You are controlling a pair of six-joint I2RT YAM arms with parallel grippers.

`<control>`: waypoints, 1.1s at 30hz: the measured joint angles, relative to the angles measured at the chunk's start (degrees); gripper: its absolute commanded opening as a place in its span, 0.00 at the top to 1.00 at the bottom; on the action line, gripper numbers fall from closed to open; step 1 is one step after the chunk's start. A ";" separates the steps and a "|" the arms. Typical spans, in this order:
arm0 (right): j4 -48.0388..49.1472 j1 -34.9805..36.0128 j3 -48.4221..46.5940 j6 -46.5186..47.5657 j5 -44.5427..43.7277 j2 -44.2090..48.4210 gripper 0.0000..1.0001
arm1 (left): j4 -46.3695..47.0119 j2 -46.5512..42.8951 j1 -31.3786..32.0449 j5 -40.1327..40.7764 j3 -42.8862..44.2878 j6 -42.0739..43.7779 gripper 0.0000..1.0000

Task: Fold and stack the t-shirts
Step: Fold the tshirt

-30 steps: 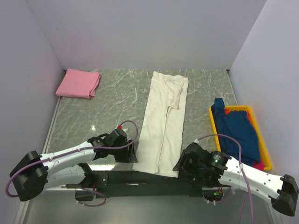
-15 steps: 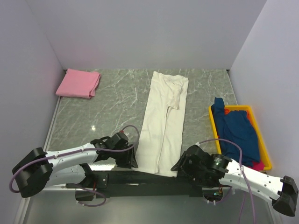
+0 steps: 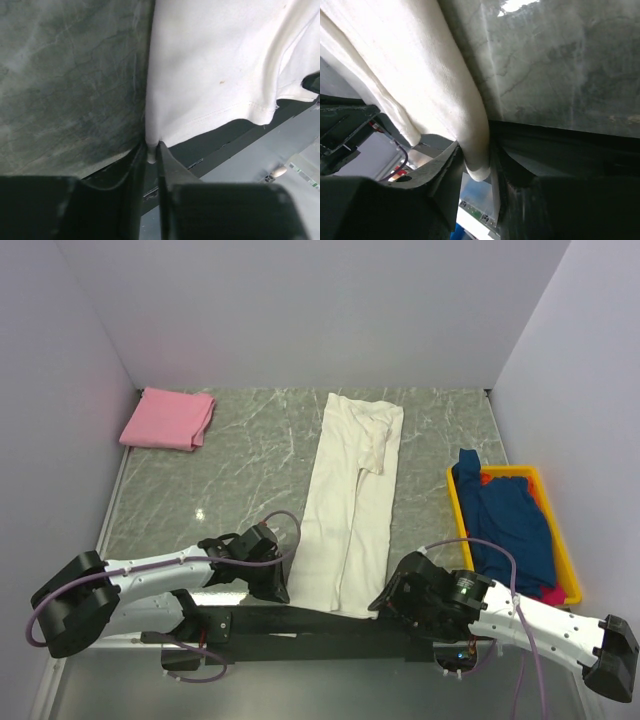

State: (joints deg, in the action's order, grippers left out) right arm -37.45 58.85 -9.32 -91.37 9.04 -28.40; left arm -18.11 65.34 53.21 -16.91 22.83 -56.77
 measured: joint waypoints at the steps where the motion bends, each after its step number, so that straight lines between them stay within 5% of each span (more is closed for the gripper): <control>1: -0.17 0.02 -0.02 0.15 0.02 0.00 0.70 | -0.24 0.00 0.02 0.07 0.00 0.04 0.88; 3: -0.94 0.04 -0.15 0.74 0.00 0.00 0.78 | -0.42 -0.02 0.02 0.11 0.02 0.02 0.99; 6: -2.67 0.11 -0.83 2.25 -0.15 -0.52 1.00 | -0.63 -0.15 0.09 0.04 0.04 0.11 0.99; 14: -8.09 1.38 -6.62 8.35 -0.61 -7.69 1.00 | -3.19 -2.19 0.81 -0.28 2.43 0.11 0.99; 24: -13.68 11.93 -17.09 8.66 -5.86 -16.55 0.99 | -8.07 -4.48 5.88 0.68 4.98 -1.40 0.99; 33: -15.58 -11.41 -26.71 22.47 -14.14 -18.67 1.00 | -8.63 5.73 -4.94 3.34 24.35 3.61 0.99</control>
State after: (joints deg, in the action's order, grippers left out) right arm -53.04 47.44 -36.03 -68.90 -5.10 -47.07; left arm -26.74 71.07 48.27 -13.56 47.18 -53.17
